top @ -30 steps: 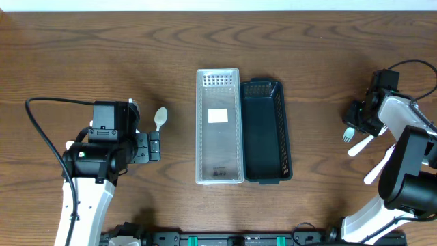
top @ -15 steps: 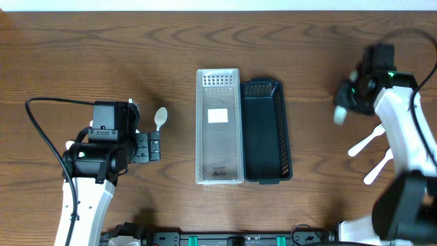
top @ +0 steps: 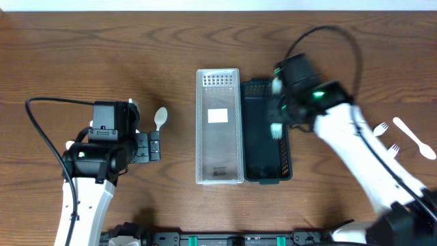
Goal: Pack container
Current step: 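Carry the fork with right gripper and drop it into black basket, then return right gripper to the forks and grasp a second fork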
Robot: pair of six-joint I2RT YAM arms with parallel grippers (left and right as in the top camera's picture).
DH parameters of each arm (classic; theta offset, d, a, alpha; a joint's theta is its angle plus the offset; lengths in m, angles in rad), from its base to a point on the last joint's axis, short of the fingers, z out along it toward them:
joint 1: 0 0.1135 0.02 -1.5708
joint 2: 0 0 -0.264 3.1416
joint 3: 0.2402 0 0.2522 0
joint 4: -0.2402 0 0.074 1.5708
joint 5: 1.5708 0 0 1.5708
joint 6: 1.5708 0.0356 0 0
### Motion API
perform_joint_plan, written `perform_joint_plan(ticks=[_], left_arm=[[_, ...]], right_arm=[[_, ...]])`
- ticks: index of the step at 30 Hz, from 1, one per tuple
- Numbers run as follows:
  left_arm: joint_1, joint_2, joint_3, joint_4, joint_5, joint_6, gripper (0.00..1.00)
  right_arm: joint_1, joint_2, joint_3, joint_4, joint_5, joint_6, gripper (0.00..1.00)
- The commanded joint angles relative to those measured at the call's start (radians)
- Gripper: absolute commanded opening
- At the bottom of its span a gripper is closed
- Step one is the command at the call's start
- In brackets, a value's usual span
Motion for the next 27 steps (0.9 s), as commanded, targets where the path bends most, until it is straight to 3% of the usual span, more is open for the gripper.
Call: perform_joint_plan(ticks=[1,6,9,11,13,15,21,27], left_arm=[[0.005,0.000,0.016,-0.002,-0.015,-0.013,0.98],[0.005,0.000,0.016,-0.002,-0.015,-0.013,0.98],[0.005,0.000,0.016,-0.002,-0.015,-0.013,0.98],[0.005,0.000,0.016,-0.003,-0.015,-0.013,0.98],[0.005,0.000,0.016,-0.002,-0.015,-0.013,0.98],[0.005,0.000,0.016,-0.002,-0.015,-0.013,0.98],[0.005,0.000,0.016,-0.002,-0.015,-0.013,0.98],[0.005,0.000,0.016,-0.003,-0.015,-0.013,0.98]], right_arm=[[0.052,0.062,-0.053,0.023,0.005,0.046,0.01],[0.083,0.150,-0.069,0.059,0.005,0.045,0.01],[0.080,0.163,-0.069,0.074,0.005,0.045,0.08],[0.076,0.162,-0.069,0.103,0.005,0.031,0.21],[0.072,0.160,-0.066,0.130,0.005,0.004,0.49],[0.063,0.156,-0.054,0.135,0.006,-0.005,0.67],[-0.008,0.101,0.069,0.049,0.084,-0.026,0.70],[-0.219,-0.052,0.188,-0.038,0.167,-0.018,0.75]])
